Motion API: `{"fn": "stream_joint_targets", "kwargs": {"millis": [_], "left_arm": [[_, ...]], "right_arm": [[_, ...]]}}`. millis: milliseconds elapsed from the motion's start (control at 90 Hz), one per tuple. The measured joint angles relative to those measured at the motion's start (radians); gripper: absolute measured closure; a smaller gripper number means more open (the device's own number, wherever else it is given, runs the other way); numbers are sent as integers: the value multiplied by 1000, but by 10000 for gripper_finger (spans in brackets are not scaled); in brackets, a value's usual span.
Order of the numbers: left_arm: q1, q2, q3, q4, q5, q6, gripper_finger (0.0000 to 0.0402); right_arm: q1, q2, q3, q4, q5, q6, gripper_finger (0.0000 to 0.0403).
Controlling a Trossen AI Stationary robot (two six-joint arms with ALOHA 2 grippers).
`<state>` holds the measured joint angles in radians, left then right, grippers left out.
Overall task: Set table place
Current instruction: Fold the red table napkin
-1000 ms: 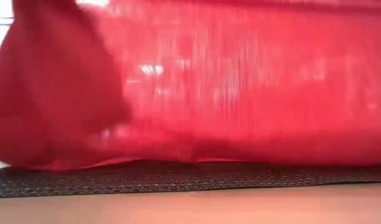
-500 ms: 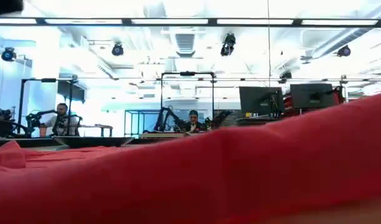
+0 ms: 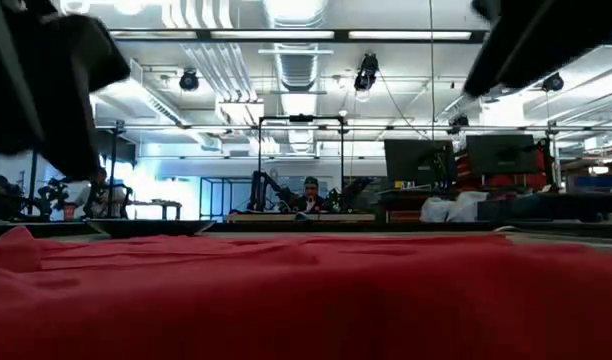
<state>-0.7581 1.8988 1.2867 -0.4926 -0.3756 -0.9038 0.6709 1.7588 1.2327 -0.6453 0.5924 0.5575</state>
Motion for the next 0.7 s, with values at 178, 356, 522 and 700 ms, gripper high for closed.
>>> {"fn": "stream_joint_targets", "kwargs": {"millis": [178,356,522,700], "left_arm": [[1,0,-89,108,69,2,257],[-22,-2,-122,116,264,-58,276],[-86,-5,-98,109,367,-112,289],[-162,-9,-41,88,282,-127,298]], "right_arm": [[-42,94,-12,53,-1,-64,204],[-56,173,-16,44,-50,-108,211],[-57,200,-35,51,-58,-97,217],[-73,187,-78,48,-53,-53,222]]}}
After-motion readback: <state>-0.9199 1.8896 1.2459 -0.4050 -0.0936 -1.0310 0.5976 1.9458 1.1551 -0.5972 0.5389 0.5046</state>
